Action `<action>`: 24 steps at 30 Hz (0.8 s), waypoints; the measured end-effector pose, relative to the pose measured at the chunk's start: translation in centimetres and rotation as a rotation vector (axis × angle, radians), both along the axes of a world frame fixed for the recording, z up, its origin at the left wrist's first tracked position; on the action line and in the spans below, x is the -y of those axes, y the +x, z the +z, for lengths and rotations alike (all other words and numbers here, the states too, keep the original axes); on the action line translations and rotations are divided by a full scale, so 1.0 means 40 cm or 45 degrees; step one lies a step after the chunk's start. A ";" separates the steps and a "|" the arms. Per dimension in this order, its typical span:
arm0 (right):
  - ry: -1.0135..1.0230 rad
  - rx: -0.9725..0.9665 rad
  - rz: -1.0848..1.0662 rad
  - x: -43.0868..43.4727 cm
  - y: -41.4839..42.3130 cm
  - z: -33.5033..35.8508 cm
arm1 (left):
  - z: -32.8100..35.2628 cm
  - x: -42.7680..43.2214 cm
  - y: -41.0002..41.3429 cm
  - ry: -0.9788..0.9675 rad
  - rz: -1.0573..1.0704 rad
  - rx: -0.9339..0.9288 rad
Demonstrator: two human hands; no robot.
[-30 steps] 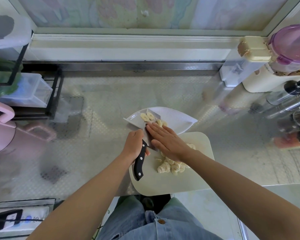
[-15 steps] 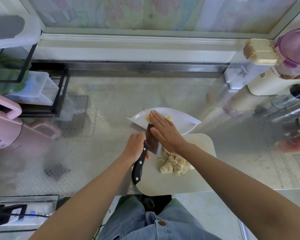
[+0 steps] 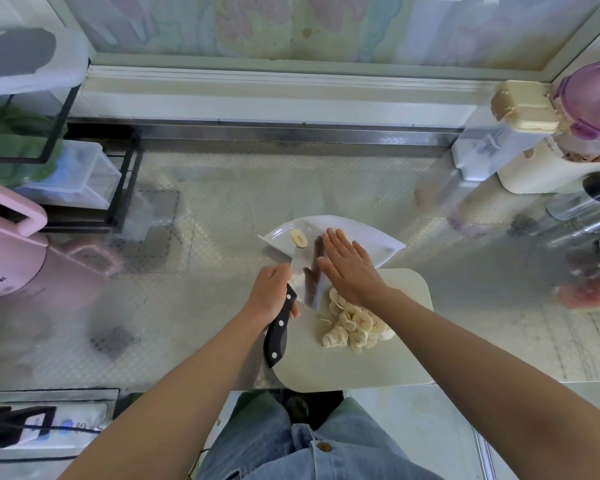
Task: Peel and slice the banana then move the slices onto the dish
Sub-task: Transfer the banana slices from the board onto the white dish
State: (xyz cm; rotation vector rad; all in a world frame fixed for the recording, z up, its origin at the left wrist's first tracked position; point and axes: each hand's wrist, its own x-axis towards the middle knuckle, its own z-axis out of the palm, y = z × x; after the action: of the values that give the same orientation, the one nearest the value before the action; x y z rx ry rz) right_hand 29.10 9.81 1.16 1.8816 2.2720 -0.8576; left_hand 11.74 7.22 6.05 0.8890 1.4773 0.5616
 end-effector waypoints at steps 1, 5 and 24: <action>0.018 0.006 -0.018 -0.003 -0.002 0.000 | 0.000 0.000 0.000 0.001 0.001 -0.004; 0.169 -0.190 0.104 -0.012 -0.036 0.026 | -0.003 0.001 0.005 0.013 -0.015 0.034; 0.076 -0.036 0.060 0.015 -0.011 -0.018 | -0.020 -0.005 0.010 0.080 -0.015 -0.006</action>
State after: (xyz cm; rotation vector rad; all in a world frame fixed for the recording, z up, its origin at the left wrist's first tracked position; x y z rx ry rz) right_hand 28.65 9.19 0.42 1.8425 2.3737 -0.8244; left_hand 12.15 7.40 5.23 0.9476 1.4645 0.6004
